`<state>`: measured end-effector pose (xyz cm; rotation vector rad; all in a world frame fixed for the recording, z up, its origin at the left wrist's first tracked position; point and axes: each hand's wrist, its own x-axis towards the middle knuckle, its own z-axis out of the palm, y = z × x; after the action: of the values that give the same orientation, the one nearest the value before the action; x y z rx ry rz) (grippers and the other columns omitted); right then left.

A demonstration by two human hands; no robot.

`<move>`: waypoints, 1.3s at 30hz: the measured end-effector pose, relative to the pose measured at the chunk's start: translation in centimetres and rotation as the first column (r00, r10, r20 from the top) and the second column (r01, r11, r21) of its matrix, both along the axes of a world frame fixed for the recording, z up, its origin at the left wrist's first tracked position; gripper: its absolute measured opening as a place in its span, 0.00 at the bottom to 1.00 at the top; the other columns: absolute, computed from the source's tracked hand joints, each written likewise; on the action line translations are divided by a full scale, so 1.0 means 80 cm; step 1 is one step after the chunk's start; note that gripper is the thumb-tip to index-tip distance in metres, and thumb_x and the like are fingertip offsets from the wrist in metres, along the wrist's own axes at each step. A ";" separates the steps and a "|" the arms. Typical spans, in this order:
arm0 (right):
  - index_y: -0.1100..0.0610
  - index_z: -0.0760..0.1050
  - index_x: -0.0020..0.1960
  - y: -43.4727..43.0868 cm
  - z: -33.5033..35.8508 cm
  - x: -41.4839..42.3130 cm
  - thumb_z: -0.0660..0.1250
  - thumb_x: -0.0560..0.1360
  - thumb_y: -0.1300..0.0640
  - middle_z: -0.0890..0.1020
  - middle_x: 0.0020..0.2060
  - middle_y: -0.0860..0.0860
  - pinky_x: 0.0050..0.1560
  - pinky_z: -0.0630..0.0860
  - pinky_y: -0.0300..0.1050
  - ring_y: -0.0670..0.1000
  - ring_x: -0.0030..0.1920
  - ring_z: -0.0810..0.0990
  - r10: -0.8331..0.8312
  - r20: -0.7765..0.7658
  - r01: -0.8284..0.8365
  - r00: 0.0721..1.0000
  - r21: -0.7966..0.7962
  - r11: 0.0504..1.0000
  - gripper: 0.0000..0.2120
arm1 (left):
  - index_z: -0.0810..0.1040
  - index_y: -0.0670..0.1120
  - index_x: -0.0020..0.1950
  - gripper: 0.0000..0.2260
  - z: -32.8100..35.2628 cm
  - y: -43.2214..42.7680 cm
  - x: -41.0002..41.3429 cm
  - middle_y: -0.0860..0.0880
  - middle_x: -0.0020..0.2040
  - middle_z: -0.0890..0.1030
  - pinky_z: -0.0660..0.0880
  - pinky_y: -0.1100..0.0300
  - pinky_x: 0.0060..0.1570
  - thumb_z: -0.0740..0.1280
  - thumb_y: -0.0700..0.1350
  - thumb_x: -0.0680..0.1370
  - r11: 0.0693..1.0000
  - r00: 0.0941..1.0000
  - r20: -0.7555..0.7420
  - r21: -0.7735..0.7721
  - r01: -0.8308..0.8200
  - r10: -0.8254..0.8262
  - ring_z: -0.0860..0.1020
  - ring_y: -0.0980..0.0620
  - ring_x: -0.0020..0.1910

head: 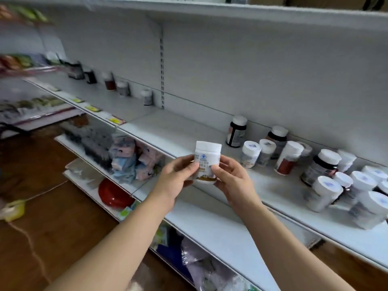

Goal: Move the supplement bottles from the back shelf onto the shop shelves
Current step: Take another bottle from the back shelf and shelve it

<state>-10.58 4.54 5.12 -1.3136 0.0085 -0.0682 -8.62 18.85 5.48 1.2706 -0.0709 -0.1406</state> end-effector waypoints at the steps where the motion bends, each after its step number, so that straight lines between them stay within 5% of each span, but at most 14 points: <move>1: 0.59 0.73 0.60 0.021 0.001 0.011 0.64 0.74 0.66 0.83 0.48 0.53 0.52 0.78 0.47 0.51 0.48 0.82 0.009 0.005 -0.009 1.000 0.001 1.000 0.14 | 0.79 0.50 0.43 0.06 0.000 0.022 0.008 0.59 0.34 0.83 0.72 0.63 0.37 0.66 0.40 0.75 1.000 1.000 0.006 0.003 -0.023 0.023 0.78 0.61 0.34; 7: 0.54 0.74 0.53 0.166 0.000 0.091 0.64 0.73 0.67 0.84 0.44 0.50 0.48 0.80 0.43 0.49 0.45 0.82 0.037 0.061 -0.038 0.997 0.021 0.999 0.12 | 0.80 0.48 0.44 0.05 0.003 0.170 0.085 0.57 0.34 0.83 0.72 0.57 0.46 0.67 0.39 0.74 0.997 0.998 0.063 0.076 -0.034 0.029 0.78 0.55 0.40; 10: 0.53 0.74 0.51 0.239 0.005 0.134 0.64 0.72 0.69 0.84 0.42 0.49 0.48 0.79 0.44 0.48 0.42 0.82 0.034 0.066 -0.036 0.997 0.036 0.999 0.13 | 0.78 0.43 0.54 0.08 0.012 0.244 0.129 0.54 0.40 0.82 0.76 0.67 0.41 0.65 0.38 0.75 0.992 0.995 0.104 0.128 -0.017 0.004 0.79 0.60 0.38; 14: 0.53 0.75 0.50 0.311 0.011 0.199 0.66 0.70 0.70 0.84 0.43 0.49 0.52 0.78 0.49 0.50 0.45 0.81 0.001 0.074 -0.002 0.997 0.016 1.000 0.15 | 0.77 0.43 0.54 0.09 0.021 0.314 0.193 0.57 0.35 0.82 0.74 0.71 0.31 0.65 0.37 0.75 0.987 0.991 0.127 0.162 0.010 -0.031 0.79 0.64 0.32; 25: 0.52 0.74 0.50 0.392 -0.007 0.428 0.66 0.71 0.70 0.83 0.43 0.49 0.44 0.78 0.42 0.47 0.43 0.82 -0.046 0.082 0.049 0.996 -0.034 0.998 0.15 | 0.77 0.44 0.54 0.08 -0.003 0.393 0.420 0.52 0.44 0.80 0.76 0.70 0.36 0.66 0.40 0.75 0.988 0.996 0.082 0.156 0.017 -0.030 0.80 0.63 0.35; 28: 0.54 0.73 0.54 0.411 -0.004 0.493 0.66 0.71 0.70 0.82 0.45 0.49 0.43 0.79 0.38 0.47 0.44 0.81 -0.054 0.076 0.059 0.996 -0.064 0.996 0.16 | 0.77 0.43 0.58 0.12 0.003 0.414 0.486 0.50 0.46 0.81 0.75 0.63 0.46 0.67 0.41 0.75 0.979 0.997 0.071 0.205 0.014 -0.029 0.80 0.57 0.42; 39: 0.53 0.73 0.55 0.479 -0.028 0.668 0.71 0.68 0.68 0.81 0.52 0.55 0.54 0.76 0.48 0.52 0.53 0.80 -0.196 0.053 0.203 0.979 -0.228 0.952 0.19 | 0.77 0.47 0.59 0.12 -0.023 0.486 0.688 0.52 0.46 0.81 0.74 0.58 0.45 0.67 0.45 0.75 0.918 0.977 0.089 0.370 0.146 -0.191 0.78 0.53 0.44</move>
<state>42.87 42.88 2.85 -1.5430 0.1113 -0.2688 46.38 57.76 3.60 1.6421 -0.2730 -0.2316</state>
